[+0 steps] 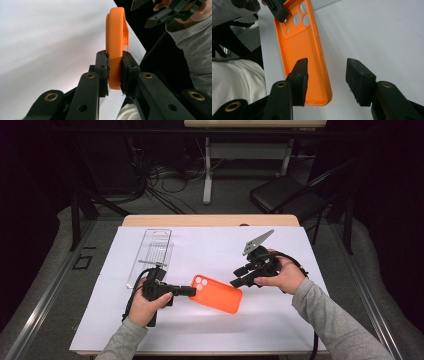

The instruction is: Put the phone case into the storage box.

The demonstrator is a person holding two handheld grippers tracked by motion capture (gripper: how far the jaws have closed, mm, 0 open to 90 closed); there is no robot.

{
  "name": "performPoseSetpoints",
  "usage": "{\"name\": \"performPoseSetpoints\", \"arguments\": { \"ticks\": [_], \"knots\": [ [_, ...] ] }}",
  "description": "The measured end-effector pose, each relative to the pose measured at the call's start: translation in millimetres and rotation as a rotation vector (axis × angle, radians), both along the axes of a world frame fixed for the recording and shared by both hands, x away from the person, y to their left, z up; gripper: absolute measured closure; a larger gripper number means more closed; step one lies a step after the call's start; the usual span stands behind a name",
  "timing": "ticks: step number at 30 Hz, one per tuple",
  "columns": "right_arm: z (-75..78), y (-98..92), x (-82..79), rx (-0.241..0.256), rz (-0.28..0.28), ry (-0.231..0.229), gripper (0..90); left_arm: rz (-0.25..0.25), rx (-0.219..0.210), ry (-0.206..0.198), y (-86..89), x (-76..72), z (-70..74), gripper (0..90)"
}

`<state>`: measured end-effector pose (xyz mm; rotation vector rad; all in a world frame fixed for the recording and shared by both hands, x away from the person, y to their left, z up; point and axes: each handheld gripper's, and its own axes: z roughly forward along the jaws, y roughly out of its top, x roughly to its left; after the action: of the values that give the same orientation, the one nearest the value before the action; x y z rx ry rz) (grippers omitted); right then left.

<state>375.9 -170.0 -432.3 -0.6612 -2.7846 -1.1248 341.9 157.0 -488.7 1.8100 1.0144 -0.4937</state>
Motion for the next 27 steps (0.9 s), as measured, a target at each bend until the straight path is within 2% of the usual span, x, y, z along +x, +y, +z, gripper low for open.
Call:
{"name": "performPoseSetpoints", "arguments": {
  "ticks": [7, 14, 17, 27],
  "knots": [
    [-2.4, 5.5, -0.8, -0.014, 0.004, 0.03, 55.0, -0.021, 0.0, -0.012, -6.3, -2.7, 0.8, 78.5],
    [-7.8, 14.3, -2.4, -0.042, 0.031, 0.036, 57.9, -0.035, 0.01, -0.02, -11.8, -4.3, 0.2, 78.5],
    [-10.7, 18.0, -3.0, -0.058, 0.043, 0.023, 60.0, -0.039, 0.008, -0.021, -12.2, -4.6, 0.7, 78.5],
    [-17.2, 27.1, -5.2, -0.086, 0.069, 0.052, 64.8, -0.042, 0.005, -0.025, -14.3, -5.7, 1.1, 78.5]
  ]
}}
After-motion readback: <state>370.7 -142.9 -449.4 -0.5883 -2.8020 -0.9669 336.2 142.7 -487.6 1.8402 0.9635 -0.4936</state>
